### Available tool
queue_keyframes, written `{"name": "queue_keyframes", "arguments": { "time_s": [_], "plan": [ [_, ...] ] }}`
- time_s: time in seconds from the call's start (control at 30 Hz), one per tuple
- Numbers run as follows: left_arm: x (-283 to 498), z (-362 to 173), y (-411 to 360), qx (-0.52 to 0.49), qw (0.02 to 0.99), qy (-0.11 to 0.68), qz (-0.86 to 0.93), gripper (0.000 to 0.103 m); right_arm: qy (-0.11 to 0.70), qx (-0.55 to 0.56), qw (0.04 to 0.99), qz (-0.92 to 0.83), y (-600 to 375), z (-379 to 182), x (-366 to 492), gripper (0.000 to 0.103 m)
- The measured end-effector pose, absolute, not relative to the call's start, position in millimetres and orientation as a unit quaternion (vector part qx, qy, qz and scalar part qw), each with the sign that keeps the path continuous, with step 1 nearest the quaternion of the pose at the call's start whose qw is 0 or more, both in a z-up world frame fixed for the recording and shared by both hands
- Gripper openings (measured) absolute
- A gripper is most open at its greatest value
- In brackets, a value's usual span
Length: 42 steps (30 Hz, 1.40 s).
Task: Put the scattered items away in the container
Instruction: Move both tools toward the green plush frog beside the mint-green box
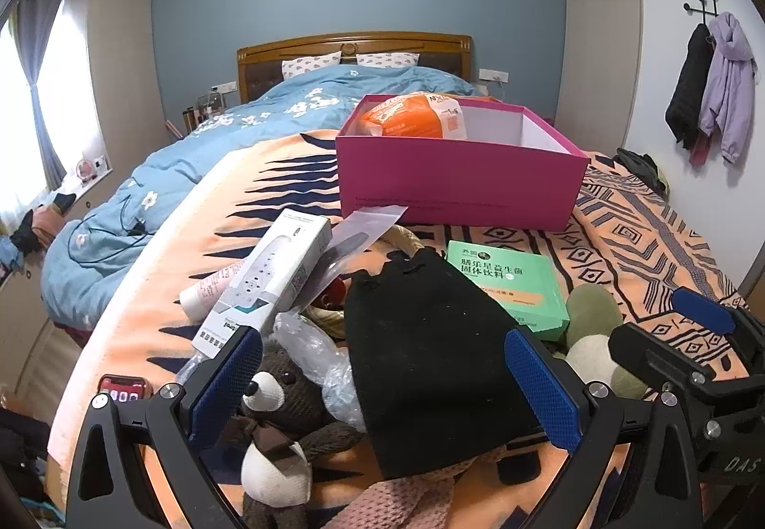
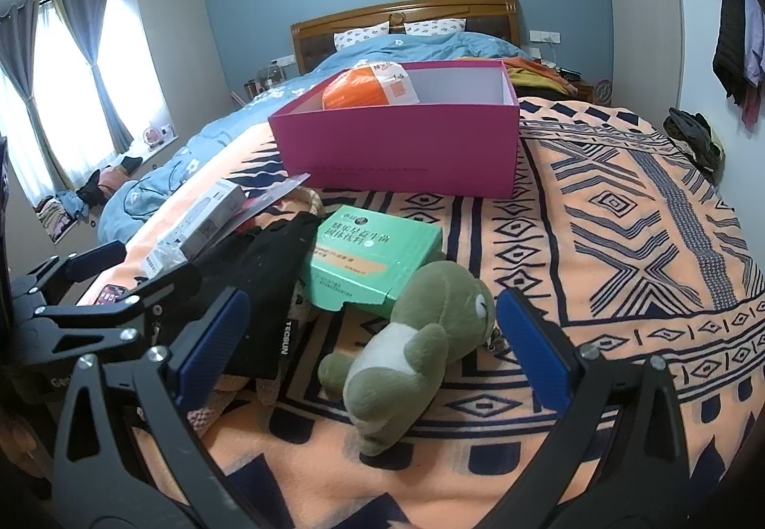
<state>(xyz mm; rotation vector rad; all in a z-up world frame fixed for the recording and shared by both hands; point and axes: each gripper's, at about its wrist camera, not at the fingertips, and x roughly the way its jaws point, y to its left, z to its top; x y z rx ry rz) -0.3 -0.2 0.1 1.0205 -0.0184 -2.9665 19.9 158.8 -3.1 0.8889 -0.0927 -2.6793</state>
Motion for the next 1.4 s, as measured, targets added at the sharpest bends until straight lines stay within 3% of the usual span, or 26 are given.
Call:
{"name": "queue_keyframes", "arguments": {
  "time_s": [1.4],
  "plan": [
    [-3,-5,-4,0.353,0.018,-0.002,-0.935,0.103,-0.045,0.333,0.179,-0.925,152,-11,19,0.103]
  ]
}}
